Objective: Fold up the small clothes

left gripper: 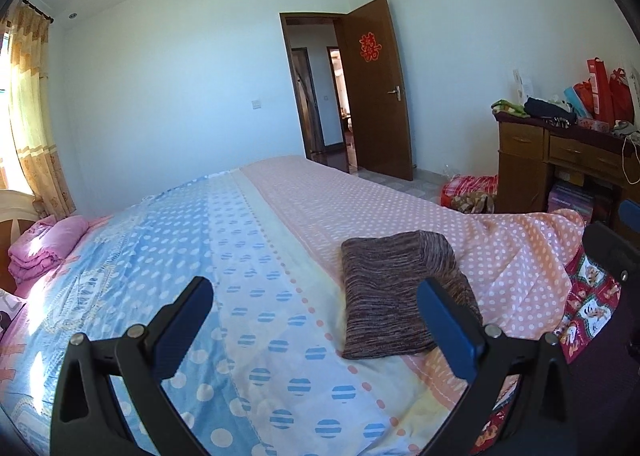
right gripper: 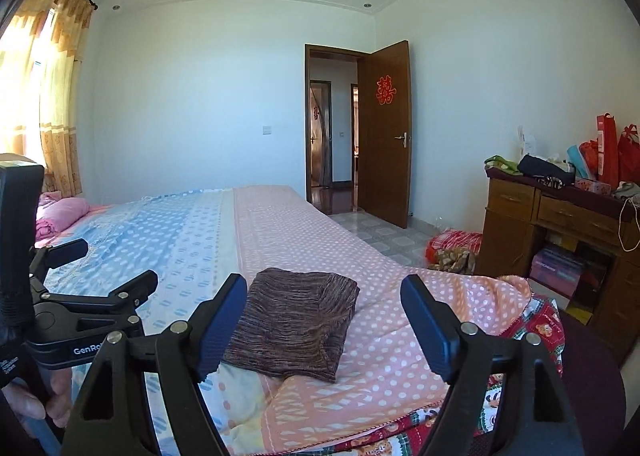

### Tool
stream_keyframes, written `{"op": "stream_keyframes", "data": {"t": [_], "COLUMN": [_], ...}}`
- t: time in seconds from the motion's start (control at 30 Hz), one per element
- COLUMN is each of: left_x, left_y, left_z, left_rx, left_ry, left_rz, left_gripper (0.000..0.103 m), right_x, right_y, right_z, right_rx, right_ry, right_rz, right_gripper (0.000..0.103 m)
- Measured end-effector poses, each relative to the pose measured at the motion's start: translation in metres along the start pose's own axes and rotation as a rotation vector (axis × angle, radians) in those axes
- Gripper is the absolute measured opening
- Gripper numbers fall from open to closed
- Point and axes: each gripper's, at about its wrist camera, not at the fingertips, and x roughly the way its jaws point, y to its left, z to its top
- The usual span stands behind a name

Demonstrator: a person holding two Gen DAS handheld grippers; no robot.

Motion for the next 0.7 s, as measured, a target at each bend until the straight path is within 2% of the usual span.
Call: {"op": "stream_keyframes", "data": {"t": [0.7], "left_x": [-0.0086], "left_y": [-0.0009], "left_z": [0.001], "left_rx": [-0.005], "left_ry": [-0.009], "left_rz": [0.003], "left_gripper": [0.103], "right_x": [-0.0046], "right_y": [0.0016], "right_z": [-0.0005], "right_rx": [-0.014], "right_ry": [-0.009], "right_rz": [0.017], "right_gripper": [0.08]}}
